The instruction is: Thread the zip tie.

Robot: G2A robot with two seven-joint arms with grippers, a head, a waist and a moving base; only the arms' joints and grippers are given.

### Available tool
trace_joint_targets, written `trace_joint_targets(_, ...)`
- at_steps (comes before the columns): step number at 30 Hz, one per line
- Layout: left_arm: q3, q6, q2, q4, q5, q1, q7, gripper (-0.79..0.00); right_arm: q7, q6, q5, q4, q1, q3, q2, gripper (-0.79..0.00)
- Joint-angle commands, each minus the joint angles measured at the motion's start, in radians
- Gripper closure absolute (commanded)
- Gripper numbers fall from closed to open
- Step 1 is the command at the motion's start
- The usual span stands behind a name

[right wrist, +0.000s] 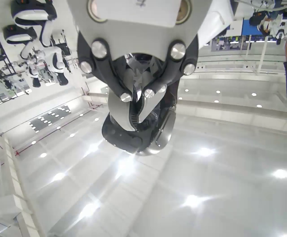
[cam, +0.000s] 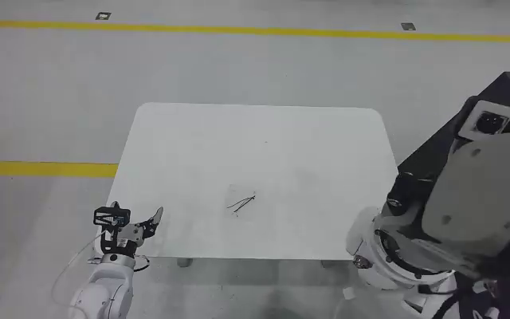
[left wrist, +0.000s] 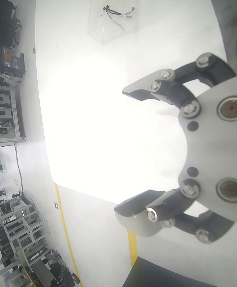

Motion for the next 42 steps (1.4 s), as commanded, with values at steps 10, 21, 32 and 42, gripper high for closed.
trace_joint_targets(10,0.0,0.0,0.0,0.0,0.0,0.0,0.0,-0.785,-0.212,0.356,0.008,0.0,-0.057,-0.048,-0.015,0.0)
trace_joint_targets(21,0.0,0.0,0.0,0.0,0.0,0.0,0.0,-0.785,-0.076,0.621,0.167,0.0,-0.052,-0.097,-0.02,0.0)
trace_joint_targets(32,0.0,0.0,0.0,0.0,0.0,0.0,0.0,-0.785,-0.059,0.689,0.356,0.0,-0.049,-0.103,-0.037,0.0)
trace_joint_targets(42,0.0,0.0,0.0,0.0,0.0,0.0,0.0,-0.785,-0.004,0.719,-0.009,0.0,-0.013,-0.108,-0.031,0.0)
